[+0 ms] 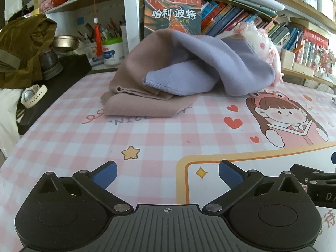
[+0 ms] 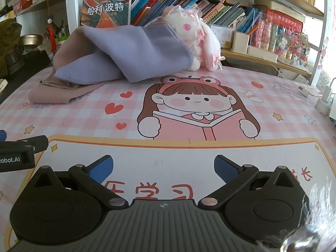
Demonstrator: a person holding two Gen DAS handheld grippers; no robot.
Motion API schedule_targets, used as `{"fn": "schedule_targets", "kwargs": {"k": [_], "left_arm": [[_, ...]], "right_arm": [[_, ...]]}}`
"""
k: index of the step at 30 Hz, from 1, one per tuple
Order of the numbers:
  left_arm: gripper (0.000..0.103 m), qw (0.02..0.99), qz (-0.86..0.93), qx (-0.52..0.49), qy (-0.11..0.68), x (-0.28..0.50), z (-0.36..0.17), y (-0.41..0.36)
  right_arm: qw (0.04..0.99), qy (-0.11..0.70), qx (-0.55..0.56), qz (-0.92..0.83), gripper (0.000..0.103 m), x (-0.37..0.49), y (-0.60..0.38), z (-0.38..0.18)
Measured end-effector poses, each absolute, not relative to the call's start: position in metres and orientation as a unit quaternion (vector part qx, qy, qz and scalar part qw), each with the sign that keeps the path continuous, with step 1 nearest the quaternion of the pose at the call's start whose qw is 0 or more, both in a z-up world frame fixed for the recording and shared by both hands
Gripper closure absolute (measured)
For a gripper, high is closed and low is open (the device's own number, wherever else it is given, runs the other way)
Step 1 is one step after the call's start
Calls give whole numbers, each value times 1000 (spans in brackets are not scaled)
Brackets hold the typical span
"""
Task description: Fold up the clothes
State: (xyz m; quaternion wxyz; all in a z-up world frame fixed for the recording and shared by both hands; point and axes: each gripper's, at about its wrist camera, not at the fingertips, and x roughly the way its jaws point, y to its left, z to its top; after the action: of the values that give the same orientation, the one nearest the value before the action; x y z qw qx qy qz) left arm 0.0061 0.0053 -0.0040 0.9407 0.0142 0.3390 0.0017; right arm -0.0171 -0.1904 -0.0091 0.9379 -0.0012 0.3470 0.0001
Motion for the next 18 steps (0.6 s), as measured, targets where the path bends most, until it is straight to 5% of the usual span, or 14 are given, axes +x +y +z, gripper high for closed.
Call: {"fn": "schedule_targets", "kwargs": {"k": [18], "left_arm": [[0,943,-37,21,330,5,-4,11]], "right_arm": [[940,342,2,-9,0,-19,-181,-9]]}}
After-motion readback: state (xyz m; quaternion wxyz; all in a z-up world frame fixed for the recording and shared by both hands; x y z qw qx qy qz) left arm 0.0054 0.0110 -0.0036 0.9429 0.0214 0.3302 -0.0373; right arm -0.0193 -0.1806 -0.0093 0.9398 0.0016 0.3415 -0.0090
